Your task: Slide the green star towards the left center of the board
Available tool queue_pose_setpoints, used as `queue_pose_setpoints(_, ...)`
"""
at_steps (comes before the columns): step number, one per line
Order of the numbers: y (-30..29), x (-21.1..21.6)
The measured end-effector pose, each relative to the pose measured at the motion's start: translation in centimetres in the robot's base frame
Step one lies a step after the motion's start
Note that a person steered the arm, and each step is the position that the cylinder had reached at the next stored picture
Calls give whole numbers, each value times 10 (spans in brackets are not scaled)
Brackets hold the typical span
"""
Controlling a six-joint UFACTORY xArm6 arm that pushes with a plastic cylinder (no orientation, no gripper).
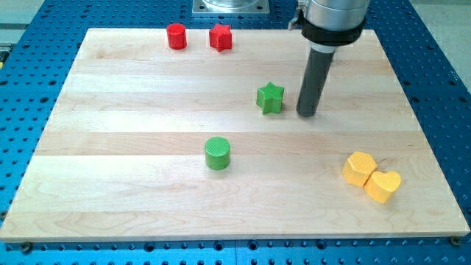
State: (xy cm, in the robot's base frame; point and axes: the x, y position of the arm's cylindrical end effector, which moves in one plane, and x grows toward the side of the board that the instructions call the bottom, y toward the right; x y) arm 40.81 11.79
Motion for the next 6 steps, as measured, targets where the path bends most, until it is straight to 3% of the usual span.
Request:
queue_pose_setpoints(1,-2,-16)
queue_pose_setpoints(3,-160,10)
queue_pose_setpoints(4,-110,-13)
queue_pose_setpoints(6,-256,-8)
